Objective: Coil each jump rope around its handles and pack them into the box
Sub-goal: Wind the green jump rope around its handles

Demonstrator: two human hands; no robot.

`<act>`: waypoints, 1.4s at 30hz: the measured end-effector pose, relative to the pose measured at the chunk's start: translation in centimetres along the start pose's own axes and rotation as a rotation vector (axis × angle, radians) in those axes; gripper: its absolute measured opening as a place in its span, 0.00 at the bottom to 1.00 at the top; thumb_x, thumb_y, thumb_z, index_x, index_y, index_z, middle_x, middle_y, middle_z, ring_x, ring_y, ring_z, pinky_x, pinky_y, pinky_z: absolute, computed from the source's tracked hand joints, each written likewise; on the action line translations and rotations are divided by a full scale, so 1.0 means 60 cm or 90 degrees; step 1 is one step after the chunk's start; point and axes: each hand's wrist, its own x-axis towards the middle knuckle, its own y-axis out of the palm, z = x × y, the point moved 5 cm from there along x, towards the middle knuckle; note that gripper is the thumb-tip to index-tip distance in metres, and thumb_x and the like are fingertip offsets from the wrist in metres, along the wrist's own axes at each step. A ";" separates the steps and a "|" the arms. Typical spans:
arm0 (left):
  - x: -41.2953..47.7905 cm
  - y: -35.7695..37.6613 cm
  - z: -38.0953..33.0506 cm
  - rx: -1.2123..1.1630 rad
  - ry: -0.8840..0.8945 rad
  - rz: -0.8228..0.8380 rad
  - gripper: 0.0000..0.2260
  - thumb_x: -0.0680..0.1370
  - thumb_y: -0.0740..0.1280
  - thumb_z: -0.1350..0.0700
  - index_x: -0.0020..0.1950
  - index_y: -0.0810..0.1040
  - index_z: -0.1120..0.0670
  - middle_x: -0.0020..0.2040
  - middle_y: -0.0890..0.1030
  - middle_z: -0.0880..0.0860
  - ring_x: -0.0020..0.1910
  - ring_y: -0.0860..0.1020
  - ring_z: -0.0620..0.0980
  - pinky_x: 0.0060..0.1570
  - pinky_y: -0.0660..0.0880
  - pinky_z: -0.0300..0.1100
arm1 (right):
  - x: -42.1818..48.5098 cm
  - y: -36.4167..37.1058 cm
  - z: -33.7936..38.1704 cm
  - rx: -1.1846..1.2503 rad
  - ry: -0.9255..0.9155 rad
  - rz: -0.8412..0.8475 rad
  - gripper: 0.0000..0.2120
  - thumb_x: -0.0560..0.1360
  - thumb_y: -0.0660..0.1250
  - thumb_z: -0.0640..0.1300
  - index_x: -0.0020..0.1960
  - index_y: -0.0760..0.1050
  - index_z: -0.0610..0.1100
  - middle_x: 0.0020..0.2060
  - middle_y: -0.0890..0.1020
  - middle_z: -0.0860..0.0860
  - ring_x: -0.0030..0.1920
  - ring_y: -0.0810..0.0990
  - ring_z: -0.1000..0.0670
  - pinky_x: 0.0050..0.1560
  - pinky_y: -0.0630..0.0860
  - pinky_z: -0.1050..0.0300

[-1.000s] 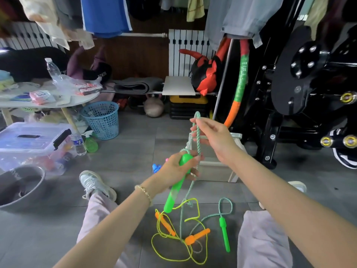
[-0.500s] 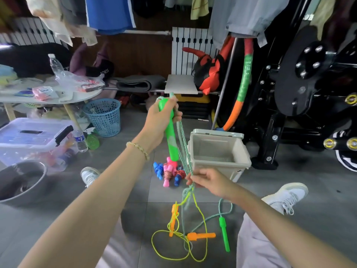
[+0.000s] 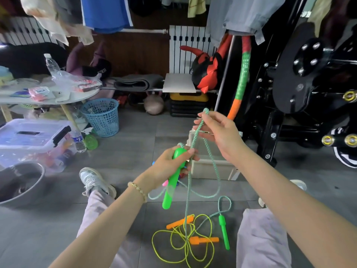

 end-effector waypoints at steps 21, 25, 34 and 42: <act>0.045 -0.053 -0.050 -0.062 0.019 -0.311 0.10 0.72 0.74 0.53 0.35 0.77 0.53 0.37 0.77 0.57 0.25 0.67 0.46 0.25 0.66 0.36 | -0.057 0.019 -0.079 -0.101 0.161 0.164 0.04 0.77 0.64 0.38 0.46 0.77 0.39 0.29 0.81 0.52 0.29 0.79 0.54 0.36 0.79 0.63; 0.039 -0.049 -0.047 -0.031 -0.008 -0.243 0.14 0.75 0.68 0.44 0.41 0.79 0.55 0.35 0.80 0.50 0.27 0.71 0.47 0.27 0.71 0.37 | -0.045 0.015 -0.055 0.028 0.137 0.133 0.05 0.78 0.62 0.39 0.48 0.77 0.40 0.36 0.83 0.49 0.36 0.83 0.53 0.46 0.80 0.58; 0.003 0.008 -0.036 -0.002 0.028 -0.063 0.05 0.79 0.65 0.60 0.49 0.75 0.63 0.38 0.82 0.53 0.27 0.77 0.45 0.29 0.76 0.36 | 0.011 0.015 -0.010 0.092 0.070 0.047 0.13 0.79 0.60 0.39 0.63 0.70 0.44 0.47 0.83 0.46 0.45 0.83 0.50 0.47 0.81 0.56; 0.036 -0.070 -0.139 -0.105 0.147 -0.255 0.05 0.79 0.66 0.59 0.43 0.76 0.56 0.30 0.81 0.46 0.26 0.77 0.41 0.29 0.75 0.33 | -0.055 0.032 -0.108 -0.111 0.223 0.303 0.14 0.77 0.60 0.53 0.54 0.77 0.46 0.43 0.84 0.51 0.46 0.82 0.55 0.51 0.77 0.62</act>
